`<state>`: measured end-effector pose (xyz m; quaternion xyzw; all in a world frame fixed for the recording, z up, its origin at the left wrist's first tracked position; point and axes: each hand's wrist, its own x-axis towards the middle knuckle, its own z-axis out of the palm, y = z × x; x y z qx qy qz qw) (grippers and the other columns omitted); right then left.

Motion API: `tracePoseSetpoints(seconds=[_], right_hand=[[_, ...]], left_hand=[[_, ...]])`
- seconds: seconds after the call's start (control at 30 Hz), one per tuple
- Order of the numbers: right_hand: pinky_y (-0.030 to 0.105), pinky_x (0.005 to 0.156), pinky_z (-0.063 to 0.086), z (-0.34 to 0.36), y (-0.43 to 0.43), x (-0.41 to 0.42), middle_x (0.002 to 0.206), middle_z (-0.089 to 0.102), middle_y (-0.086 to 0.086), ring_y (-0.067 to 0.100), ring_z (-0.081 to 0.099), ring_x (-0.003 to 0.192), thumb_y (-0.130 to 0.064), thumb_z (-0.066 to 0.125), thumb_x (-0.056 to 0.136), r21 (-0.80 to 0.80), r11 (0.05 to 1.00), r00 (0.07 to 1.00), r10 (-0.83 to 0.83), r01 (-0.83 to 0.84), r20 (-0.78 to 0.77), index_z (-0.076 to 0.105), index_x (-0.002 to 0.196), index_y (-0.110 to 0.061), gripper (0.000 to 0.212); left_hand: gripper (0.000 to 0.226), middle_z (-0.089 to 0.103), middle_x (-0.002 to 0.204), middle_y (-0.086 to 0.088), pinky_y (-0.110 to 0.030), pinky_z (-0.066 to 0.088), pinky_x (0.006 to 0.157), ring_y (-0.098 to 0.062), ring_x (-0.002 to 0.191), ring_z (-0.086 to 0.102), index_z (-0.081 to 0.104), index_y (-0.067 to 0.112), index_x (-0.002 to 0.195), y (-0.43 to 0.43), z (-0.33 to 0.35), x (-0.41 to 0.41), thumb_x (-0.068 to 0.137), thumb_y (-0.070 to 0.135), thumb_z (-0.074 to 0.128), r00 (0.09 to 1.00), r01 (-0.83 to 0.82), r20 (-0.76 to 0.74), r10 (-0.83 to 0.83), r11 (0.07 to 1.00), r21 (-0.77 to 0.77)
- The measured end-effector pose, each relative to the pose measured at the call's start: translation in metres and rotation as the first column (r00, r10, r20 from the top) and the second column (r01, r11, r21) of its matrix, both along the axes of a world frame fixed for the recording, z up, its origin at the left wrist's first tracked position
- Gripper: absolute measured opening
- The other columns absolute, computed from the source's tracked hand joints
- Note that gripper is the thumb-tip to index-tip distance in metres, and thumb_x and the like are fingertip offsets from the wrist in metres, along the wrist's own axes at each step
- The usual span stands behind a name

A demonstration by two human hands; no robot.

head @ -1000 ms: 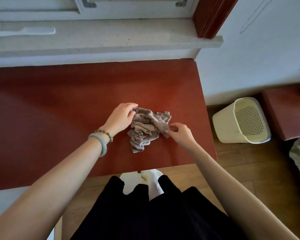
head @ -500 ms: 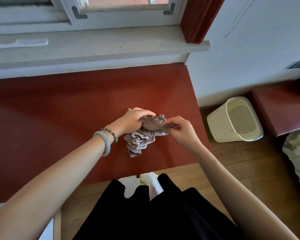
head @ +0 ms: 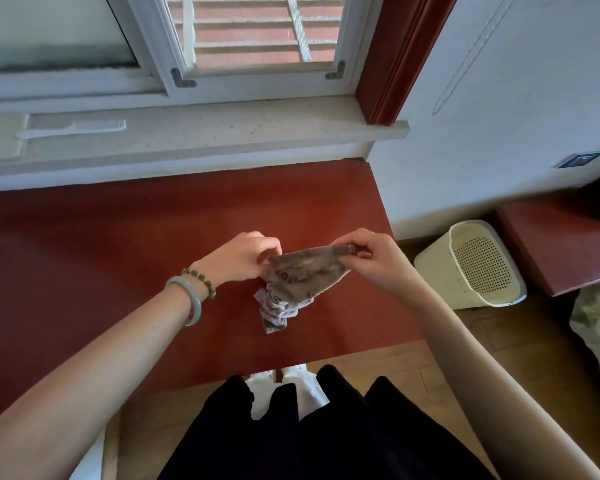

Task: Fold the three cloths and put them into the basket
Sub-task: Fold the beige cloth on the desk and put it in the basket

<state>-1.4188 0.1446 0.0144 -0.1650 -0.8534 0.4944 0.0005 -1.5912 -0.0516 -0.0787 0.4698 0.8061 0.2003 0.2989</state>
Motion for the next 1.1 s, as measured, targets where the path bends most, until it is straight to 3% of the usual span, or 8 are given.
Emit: tracePoseSetpoints(seconds=[0.17,0.3,0.43,0.7,0.8,0.9,1.03,1.1], right_hand=[[0.008,0.066,0.045,0.018,0.006,-0.002,0.082,0.063,-0.016,-0.003,0.059,0.077,0.0,0.061,0.081,-0.043,0.999,1.0,0.01,-0.012,-0.029,0.063,0.081,-0.04,0.04],[0.006,0.066,0.044,0.029,0.016,-0.002,0.081,0.064,-0.014,-0.008,0.058,0.074,0.0,0.062,0.082,-0.037,0.999,0.998,0.023,-0.025,-0.057,0.063,0.083,-0.037,0.037],[0.006,0.071,0.044,0.035,0.024,-0.003,0.083,0.065,-0.012,0.001,0.059,0.08,-0.001,0.067,0.079,0.02,0.999,0.998,0.029,-0.028,-0.05,0.067,0.092,-0.026,0.028],[0.011,0.072,0.047,0.06,0.036,-0.012,0.081,0.067,-0.008,0.006,0.061,0.077,-0.005,0.067,0.08,0.072,0.997,0.986,-0.025,0.037,-0.164,0.069,0.093,-0.026,0.024],[0.014,0.072,0.046,0.074,0.039,-0.021,0.078,0.064,-0.011,0.007,0.06,0.076,-0.008,0.066,0.082,0.076,0.996,0.98,-0.038,0.054,-0.197,0.068,0.092,-0.026,0.021],[0.015,0.071,0.048,0.093,0.039,-0.031,0.069,0.062,-0.018,0.003,0.059,0.07,-0.006,0.065,0.083,0.057,0.996,0.965,-0.048,0.065,-0.257,0.07,0.092,-0.02,0.018],[0.021,0.075,0.051,0.127,0.042,-0.042,0.068,0.061,-0.017,0.008,0.061,0.072,-0.007,0.065,0.083,0.093,0.993,0.926,-0.035,0.075,-0.375,0.07,0.089,-0.023,0.018],[0.021,0.075,0.051,0.146,0.044,-0.045,0.069,0.061,-0.016,0.007,0.06,0.069,-0.006,0.064,0.084,0.085,0.994,0.901,-0.022,0.065,-0.434,0.069,0.085,-0.03,0.024]], left_hand=[[0.026,0.049,0.08,0.011,-0.025,0.038,0.078,-0.019,0.089,0.051,0.062,0.026,0.079,-0.011,-0.016,0.01,0.086,0.004,0.049,0.989,-0.049,-0.139,0.039,0.996,-0.069],[0.015,0.058,0.087,0.005,-0.029,0.043,0.078,-0.015,0.086,0.056,0.067,0.019,0.085,-0.028,-0.008,0.012,0.086,0.007,0.057,0.971,-0.222,-0.072,0.226,0.973,0.06],[0.028,0.065,0.076,0.014,-0.024,0.044,0.063,-0.01,0.072,0.062,0.058,0.038,0.077,-0.051,0.021,-0.001,0.087,0.011,0.056,0.922,-0.37,-0.081,0.378,0.924,0.099],[0.04,0.068,0.085,0.023,-0.019,0.048,0.078,0.002,0.082,0.065,0.062,0.051,0.084,-0.079,0.099,-0.021,0.081,0.012,0.071,0.854,-0.471,-0.062,0.517,0.817,0.334],[0.048,0.067,0.089,0.021,-0.024,0.048,0.085,-0.002,0.085,0.066,0.06,0.05,0.091,-0.086,0.126,-0.026,0.081,0.004,0.07,0.833,-0.47,-0.074,0.549,0.771,0.429],[0.046,0.066,0.09,0.019,-0.011,0.045,0.087,0.009,0.085,0.063,0.061,0.044,0.094,-0.087,0.155,-0.029,0.082,0.0,0.068,0.805,-0.442,-0.143,0.576,0.743,0.503],[0.026,0.069,0.091,0.004,-0.004,0.04,0.081,-0.015,0.086,0.067,0.071,0.019,0.099,-0.083,0.196,-0.034,0.082,-0.001,0.067,0.738,-0.363,-0.278,0.615,0.709,0.605],[0.026,0.069,0.091,0.02,-0.004,0.04,0.082,0.006,0.085,0.062,0.07,0.02,0.099,-0.082,0.216,-0.036,0.083,0.0,0.065,0.726,-0.316,-0.306,0.616,0.694,0.647]])
